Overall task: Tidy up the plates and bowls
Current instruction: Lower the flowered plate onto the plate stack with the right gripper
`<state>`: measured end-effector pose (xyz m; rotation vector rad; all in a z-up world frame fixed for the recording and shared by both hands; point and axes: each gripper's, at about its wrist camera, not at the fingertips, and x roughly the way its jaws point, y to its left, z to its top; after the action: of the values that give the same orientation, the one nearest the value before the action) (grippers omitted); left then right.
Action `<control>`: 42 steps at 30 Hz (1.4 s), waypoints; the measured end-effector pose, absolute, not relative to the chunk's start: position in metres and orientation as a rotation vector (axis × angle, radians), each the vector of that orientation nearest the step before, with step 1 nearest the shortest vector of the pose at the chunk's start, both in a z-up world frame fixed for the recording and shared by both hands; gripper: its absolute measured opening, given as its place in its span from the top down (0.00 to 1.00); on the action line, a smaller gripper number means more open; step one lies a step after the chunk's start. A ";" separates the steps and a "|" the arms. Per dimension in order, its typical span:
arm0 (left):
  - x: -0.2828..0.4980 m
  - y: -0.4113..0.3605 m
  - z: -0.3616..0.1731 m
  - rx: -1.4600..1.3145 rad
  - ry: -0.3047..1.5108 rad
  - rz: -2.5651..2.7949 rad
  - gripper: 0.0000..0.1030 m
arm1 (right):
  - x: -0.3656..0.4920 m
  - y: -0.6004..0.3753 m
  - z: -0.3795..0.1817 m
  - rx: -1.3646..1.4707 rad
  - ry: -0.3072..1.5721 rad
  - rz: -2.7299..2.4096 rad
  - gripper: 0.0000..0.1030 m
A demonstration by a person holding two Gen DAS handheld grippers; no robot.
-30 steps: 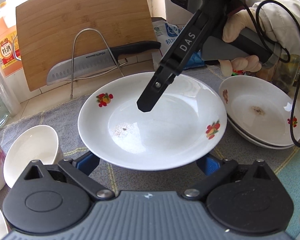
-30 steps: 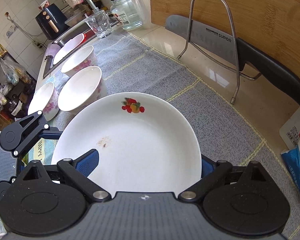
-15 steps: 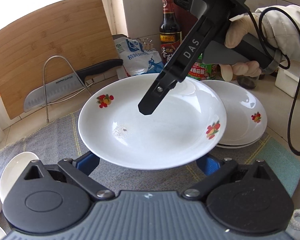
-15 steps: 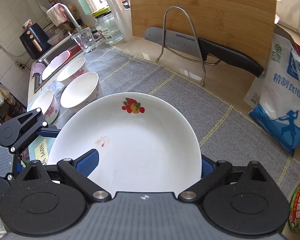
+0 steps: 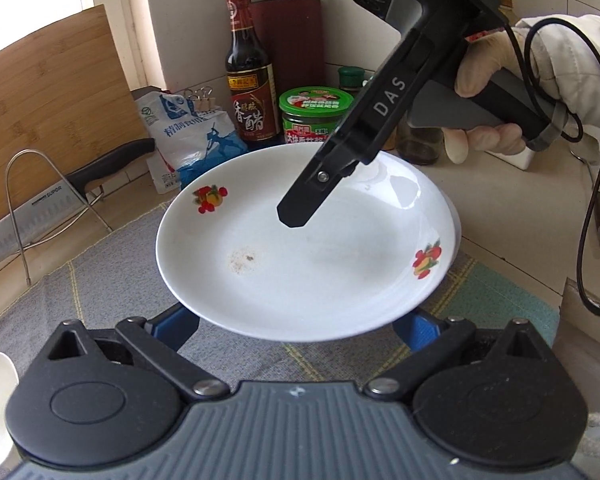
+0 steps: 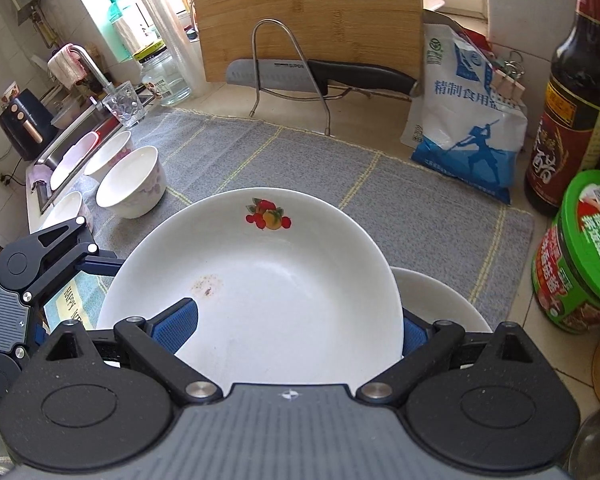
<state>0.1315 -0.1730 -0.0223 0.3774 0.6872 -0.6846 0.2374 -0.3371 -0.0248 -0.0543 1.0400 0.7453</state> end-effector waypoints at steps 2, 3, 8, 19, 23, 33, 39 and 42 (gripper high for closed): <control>0.132 -0.176 -0.024 0.384 0.690 -0.706 0.01 | 0.233 -0.343 -0.028 -0.042 1.044 0.727 0.02; 0.132 -0.177 -0.024 0.386 0.691 -0.714 0.01 | 0.231 -0.347 -0.029 -0.035 1.046 0.716 0.02; 0.132 -0.186 -0.028 0.402 0.703 -0.747 0.01 | 0.225 -0.360 -0.037 -0.007 1.055 0.682 0.02; 0.135 -0.200 -0.033 0.424 0.715 -0.777 0.01 | 0.218 -0.380 -0.051 0.042 1.060 0.633 0.02; 0.139 -0.202 -0.036 0.428 0.722 -0.777 0.01 | 0.218 -0.384 -0.053 0.049 1.064 0.625 0.02; 0.141 -0.208 -0.040 0.448 0.727 -0.792 0.01 | 0.216 -0.392 -0.059 0.064 1.065 0.609 0.02; 0.142 -0.210 -0.041 0.446 0.736 -0.810 0.01 | 0.212 -0.395 -0.058 0.063 1.065 0.592 0.02; 0.143 -0.211 -0.040 0.445 0.737 -0.814 0.01 | 0.210 -0.395 -0.057 0.051 1.065 0.581 0.02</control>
<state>0.1429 -0.2106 -0.0404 0.4453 0.7371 -0.8136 0.2104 -0.3950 -0.0571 0.0511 1.0648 0.5807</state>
